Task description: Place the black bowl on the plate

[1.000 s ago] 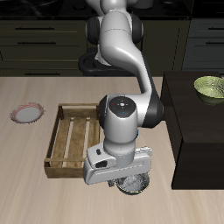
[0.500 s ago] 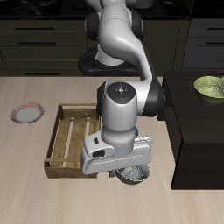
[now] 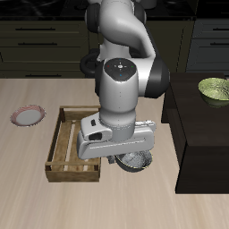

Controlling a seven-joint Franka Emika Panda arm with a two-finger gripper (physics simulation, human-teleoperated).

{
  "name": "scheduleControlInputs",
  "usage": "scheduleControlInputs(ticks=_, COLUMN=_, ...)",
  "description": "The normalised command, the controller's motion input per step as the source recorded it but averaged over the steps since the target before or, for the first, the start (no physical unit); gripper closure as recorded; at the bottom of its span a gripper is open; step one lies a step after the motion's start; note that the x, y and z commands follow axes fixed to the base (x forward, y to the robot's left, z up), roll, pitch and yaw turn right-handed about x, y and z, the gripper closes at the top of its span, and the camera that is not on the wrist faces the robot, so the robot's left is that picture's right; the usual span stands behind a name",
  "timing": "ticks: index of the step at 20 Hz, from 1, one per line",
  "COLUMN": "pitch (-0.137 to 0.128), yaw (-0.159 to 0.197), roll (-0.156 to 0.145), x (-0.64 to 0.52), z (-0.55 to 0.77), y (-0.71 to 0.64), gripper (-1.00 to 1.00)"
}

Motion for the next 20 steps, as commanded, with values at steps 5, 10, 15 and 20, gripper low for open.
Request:
scheduleControlInputs(ticks=5, pitch=-0.033, yaw=-0.034, roll=0.006, x=-0.18, z=0.23, y=-0.19, gripper=1.00)
scheduleControlInputs(ticks=10, pitch=-0.067, yaw=-0.005, roll=-0.048, x=-0.12, z=0.30, y=-0.29, gripper=1.00)
scheduleControlInputs(ticks=15, pitch=-0.086, yaw=0.033, roll=-0.028, x=-0.22, z=0.27, y=-0.18, gripper=1.00)
scheduleControlInputs(ticks=20, pitch=-0.070, yaw=-0.010, roll=-0.003, x=-0.24, z=0.25, y=-0.12, gripper=1.00)
